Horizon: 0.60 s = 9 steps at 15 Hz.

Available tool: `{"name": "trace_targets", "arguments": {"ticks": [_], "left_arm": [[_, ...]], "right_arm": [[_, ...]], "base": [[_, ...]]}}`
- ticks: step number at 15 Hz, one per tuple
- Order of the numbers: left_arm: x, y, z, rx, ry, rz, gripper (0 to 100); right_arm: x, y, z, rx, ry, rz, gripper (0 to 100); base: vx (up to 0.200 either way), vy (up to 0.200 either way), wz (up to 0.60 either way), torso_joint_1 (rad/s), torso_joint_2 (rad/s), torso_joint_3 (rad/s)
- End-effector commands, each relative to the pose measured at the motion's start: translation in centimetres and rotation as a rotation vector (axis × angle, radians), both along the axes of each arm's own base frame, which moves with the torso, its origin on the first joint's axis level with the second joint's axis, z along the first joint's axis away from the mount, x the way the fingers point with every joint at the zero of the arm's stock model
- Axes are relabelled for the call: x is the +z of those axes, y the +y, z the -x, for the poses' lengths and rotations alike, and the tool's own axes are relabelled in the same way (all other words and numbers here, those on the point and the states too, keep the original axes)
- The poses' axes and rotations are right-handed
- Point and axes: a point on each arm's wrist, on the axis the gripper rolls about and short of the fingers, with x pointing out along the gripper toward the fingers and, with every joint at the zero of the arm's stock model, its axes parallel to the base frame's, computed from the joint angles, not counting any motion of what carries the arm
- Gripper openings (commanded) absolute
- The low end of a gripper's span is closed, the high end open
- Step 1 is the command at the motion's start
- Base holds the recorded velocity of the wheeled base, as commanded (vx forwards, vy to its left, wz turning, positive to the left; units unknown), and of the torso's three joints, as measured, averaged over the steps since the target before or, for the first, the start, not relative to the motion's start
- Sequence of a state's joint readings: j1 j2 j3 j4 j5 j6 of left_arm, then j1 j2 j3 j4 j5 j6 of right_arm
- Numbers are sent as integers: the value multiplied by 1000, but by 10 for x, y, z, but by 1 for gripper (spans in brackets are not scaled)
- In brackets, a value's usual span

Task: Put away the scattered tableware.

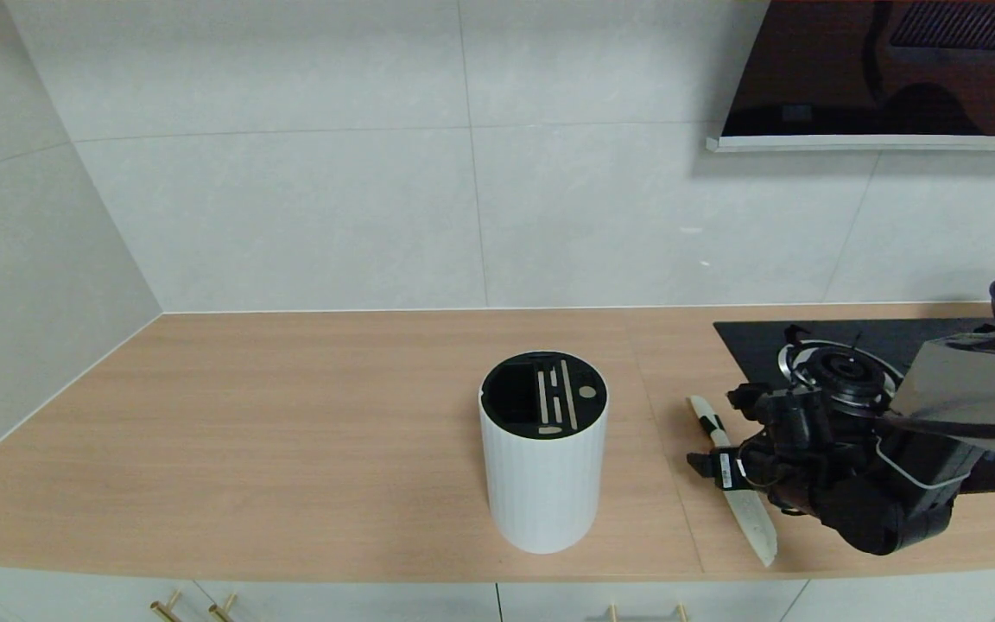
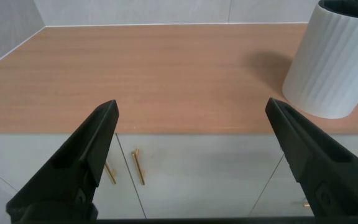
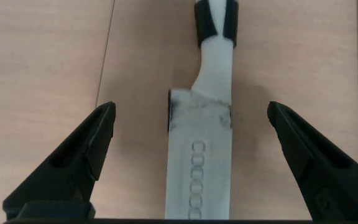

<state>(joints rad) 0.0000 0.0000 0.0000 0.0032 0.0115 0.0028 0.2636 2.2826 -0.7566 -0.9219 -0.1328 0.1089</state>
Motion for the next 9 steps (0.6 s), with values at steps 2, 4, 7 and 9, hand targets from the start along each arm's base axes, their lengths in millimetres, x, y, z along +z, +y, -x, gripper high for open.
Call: {"name": "trace_targets", "arguments": {"ticks": [2,4,7,9], "left_arm": [[0,0,0,1,0,0,100],[0,0,0,1,0,0,100],[0,0,0,1,0,0,100],[0,0,0,1,0,0,100]], "right_arm": [[-9,1,-2,0,17,5,100],[-13,1,-2,0,25,7,100],[-14,0,-3,-2,28,8,100],[-15,0,-3,-2,30,8,100]], "base": [[0,0,0,0,0,0],[0,0,0,0,0,0],[0,0,0,0,0,0],[0,0,0,0,0,0]]}}
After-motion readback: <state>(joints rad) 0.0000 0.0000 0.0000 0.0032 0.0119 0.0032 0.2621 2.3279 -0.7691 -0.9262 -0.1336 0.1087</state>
